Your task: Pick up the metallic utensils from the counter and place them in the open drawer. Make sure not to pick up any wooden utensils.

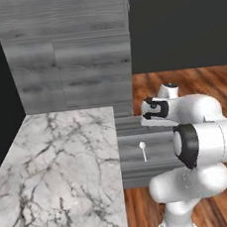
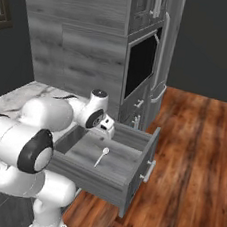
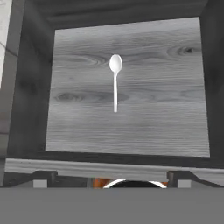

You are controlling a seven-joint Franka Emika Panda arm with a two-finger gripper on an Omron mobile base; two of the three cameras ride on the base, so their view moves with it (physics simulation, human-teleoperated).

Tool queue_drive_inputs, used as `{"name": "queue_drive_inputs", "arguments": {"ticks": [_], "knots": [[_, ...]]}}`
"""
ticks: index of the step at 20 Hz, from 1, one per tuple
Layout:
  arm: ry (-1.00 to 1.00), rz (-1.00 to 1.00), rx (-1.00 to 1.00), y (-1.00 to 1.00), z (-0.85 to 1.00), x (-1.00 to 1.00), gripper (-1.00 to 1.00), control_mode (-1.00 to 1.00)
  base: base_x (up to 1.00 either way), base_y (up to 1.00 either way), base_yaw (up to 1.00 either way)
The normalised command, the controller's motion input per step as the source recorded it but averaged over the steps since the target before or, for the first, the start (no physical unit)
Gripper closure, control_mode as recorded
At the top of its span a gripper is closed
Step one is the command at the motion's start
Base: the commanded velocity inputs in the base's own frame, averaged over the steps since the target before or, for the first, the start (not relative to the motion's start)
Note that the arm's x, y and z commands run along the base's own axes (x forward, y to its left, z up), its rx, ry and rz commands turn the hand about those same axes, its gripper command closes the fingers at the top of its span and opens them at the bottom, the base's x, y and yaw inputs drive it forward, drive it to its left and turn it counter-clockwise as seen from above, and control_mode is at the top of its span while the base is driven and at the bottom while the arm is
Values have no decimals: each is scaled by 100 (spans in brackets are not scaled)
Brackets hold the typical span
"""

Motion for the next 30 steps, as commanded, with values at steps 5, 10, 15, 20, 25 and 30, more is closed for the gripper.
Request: {"name": "queue_drive_inputs", "arguments": {"ticks": [5, 10, 15, 20, 25, 30], "knots": [[0, 0, -1, -4, 82, -63, -100, -100, 0, 0, 0], [0, 0, 0, -8, 63, -66, -100, -100, 0, 0, 0], [0, 0, 0, 0, 68, -70, -100, -100, 0, 0, 0], [-8, -1, -2, 0, 43, -84, -100, -100, 0, 0, 0], [-1, -1, -1, 0, 6, -14, -100, 100, -35, -11, -3], [0, 0, 0, 0, 0, 0, -100, 100, -100, -6, -9]]}}
